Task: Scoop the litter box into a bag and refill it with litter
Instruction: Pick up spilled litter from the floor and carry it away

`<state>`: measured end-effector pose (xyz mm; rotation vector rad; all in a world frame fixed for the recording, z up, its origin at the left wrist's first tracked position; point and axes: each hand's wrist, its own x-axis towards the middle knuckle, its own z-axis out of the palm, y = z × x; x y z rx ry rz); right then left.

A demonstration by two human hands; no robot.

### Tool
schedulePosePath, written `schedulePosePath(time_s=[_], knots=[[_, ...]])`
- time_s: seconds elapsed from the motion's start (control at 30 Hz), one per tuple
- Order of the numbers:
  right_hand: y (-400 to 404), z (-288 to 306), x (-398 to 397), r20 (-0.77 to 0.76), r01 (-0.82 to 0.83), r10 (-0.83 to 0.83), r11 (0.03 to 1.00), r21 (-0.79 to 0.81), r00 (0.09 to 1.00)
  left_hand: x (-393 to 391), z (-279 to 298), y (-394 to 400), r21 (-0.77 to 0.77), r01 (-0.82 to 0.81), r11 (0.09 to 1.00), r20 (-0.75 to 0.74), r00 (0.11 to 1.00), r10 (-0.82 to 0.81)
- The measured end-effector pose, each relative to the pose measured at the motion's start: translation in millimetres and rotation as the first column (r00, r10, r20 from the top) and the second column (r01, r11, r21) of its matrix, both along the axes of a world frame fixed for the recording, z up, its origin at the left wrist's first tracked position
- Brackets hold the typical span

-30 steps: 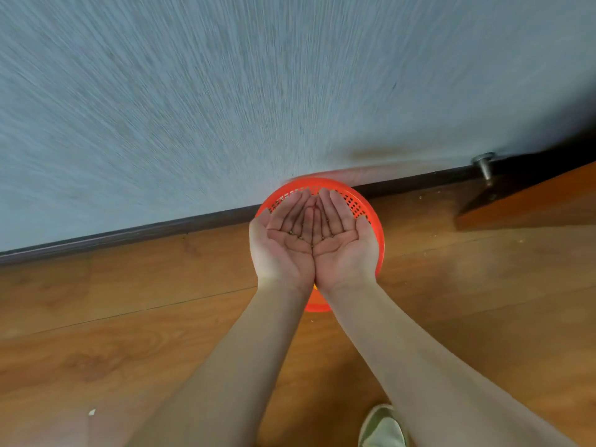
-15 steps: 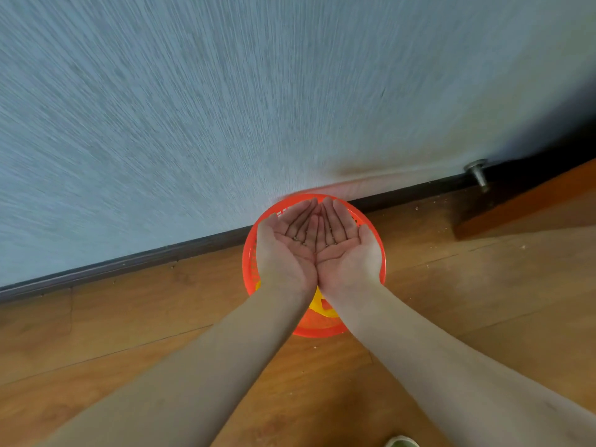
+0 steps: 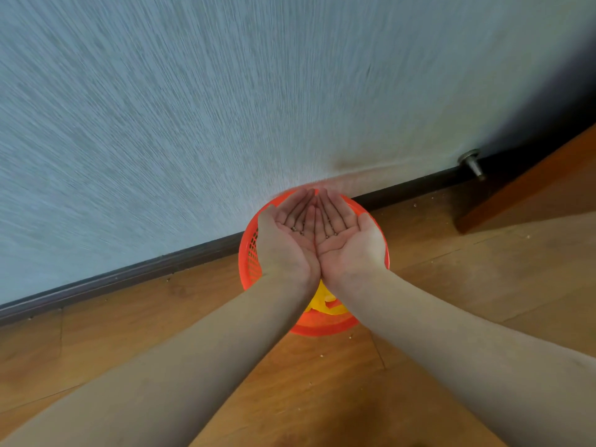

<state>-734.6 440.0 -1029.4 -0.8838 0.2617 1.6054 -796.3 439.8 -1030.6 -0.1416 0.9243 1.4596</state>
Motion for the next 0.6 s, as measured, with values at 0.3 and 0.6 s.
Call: schedulePosePath(time_s=[0.3,0.6], knots=[[-9,-13,4,0.166,-0.070,0.063,0.997,0.036,0.984,2,-12,-3,-0.022,0.071,0.997,-0.170,0.983,-0.074],[-17,-39,6,0.520,-0.341,0.287,0.940,0.009,0.804,-10,-30,-3,-0.165,0.190,0.968,-0.426,0.871,-0.244]])
